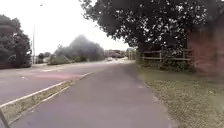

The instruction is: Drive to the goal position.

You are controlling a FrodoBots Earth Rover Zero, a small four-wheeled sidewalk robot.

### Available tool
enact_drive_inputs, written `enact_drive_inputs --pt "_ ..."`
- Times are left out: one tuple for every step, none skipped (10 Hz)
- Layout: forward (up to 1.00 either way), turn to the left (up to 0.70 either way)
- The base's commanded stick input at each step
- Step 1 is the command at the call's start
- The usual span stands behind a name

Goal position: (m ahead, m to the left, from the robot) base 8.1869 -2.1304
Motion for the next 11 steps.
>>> enact_drive_inputs --pt "1.0 0.0" --pt "1.0 0.0" --pt "1.0 0.0" --pt "1.0 0.0" --pt "1.0 0.0" --pt "1.0 -0.4" --pt "1.0 -0.4" --pt "1.0 -0.4" --pt "1.0 -0.4" --pt "1.0 -0.21" --pt "1.0 -0.06"
